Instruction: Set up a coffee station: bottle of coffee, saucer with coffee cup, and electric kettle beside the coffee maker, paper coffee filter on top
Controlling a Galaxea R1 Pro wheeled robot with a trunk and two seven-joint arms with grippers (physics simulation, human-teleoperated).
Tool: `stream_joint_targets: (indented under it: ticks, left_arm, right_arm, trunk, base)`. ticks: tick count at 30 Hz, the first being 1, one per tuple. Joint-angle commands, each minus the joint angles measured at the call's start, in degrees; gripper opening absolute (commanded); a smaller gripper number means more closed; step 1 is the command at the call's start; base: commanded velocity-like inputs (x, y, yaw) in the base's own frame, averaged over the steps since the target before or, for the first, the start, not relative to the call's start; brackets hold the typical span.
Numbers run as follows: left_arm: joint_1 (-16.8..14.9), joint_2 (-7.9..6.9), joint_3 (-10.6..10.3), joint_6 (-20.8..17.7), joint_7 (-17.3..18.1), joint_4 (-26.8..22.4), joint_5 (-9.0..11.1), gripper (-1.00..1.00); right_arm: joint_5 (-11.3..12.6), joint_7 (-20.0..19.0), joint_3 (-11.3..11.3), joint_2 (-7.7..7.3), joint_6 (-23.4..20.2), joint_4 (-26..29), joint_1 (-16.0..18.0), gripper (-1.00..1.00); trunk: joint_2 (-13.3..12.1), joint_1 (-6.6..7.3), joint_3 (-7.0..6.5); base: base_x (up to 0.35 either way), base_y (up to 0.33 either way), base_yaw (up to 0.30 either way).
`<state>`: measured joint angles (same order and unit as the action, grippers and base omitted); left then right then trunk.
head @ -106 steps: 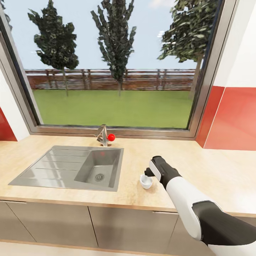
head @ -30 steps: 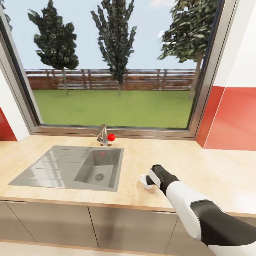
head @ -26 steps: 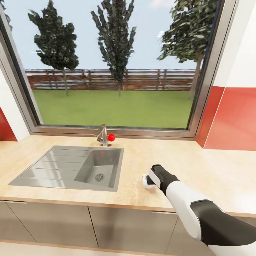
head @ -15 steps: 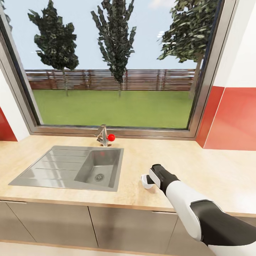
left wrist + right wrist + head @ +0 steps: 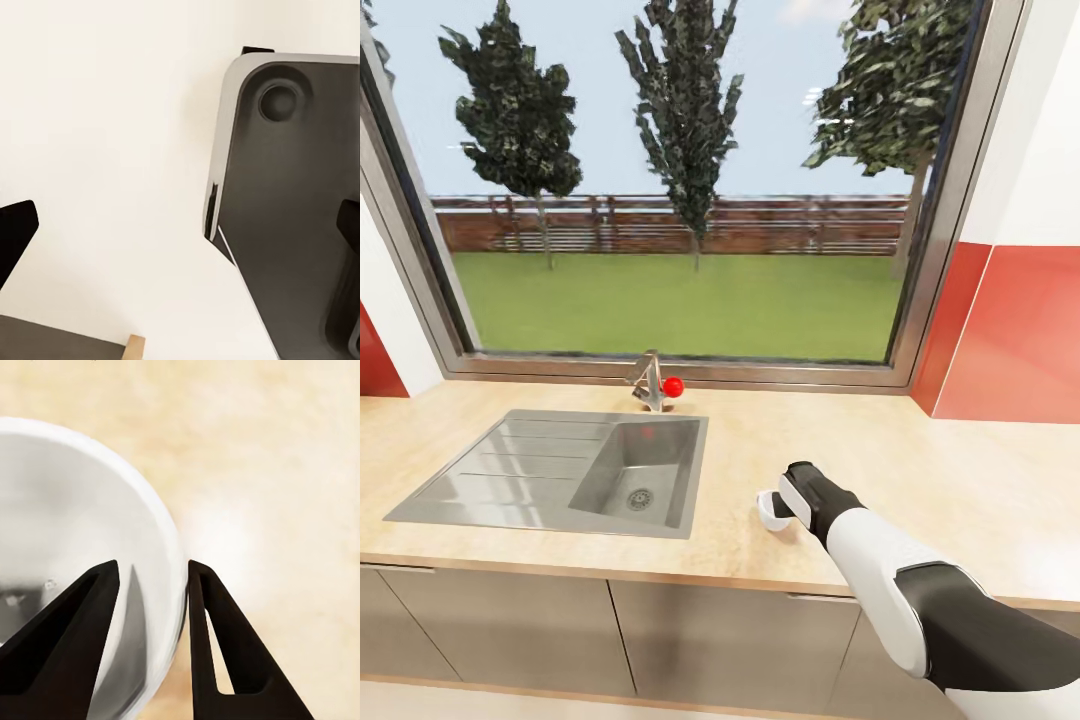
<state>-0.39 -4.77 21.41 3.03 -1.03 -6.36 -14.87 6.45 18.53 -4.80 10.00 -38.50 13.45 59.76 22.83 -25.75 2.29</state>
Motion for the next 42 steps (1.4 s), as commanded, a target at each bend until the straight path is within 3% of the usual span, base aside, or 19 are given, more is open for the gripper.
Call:
stream_joint_targets:
  ticks: [1, 7, 13, 28, 42]
  left_arm:
    - [-0.05, 0.02, 0.38, 0.22, -0.11, 0.04, -0.6, 1.0]
    - [-0.05, -0.04, 0.42, 0.36, -0.11, -0.01, -0.6, 1.0]
    - [-0.09, 0.0, 0.39, 0.52, -0.11, -0.05, -0.6, 1.0]
    - [-0.14, 0.04, 0.43, 1.06, -0.19, -0.22, -0.68, 1.0]
    - [-0.22, 0.57, 1.29, 2.89, -0.2, -0.83, -0.26, 1.0]
  right_arm:
    - [1.9, 0.34, -0.04, 0.0, 0.01, 0.09, 0.0, -1.0]
    - [1.9, 0.36, 0.07, 0.0, -0.02, 1.84, 0.0, -1.0]
    - [1.9, 0.37, -0.02, 0.0, -0.65, 11.54, 0.01, -1.0]
    - [1.9, 0.37, -0.36, 0.0, -1.49, 21.72, 0.01, -1.0]
    - [1.95, 0.34, -0.39, 0.0, -1.13, 22.46, -0.05, -1.0]
  trunk:
    - [0.1, -0.04, 0.14]
    - [0.1, -0.04, 0.14]
    - [0.1, -0.04, 0.14]
    - [0.1, -0.04, 0.14]
    - [0.1, -0.04, 0.14]
  base:
    - [0.0, 0.0, 0.0]
    - [0.0, 0.0, 0.0]
    - [0.0, 0.0, 0.0]
    - [0.0, 0.0, 0.0]
    - [0.0, 0.0, 0.0]
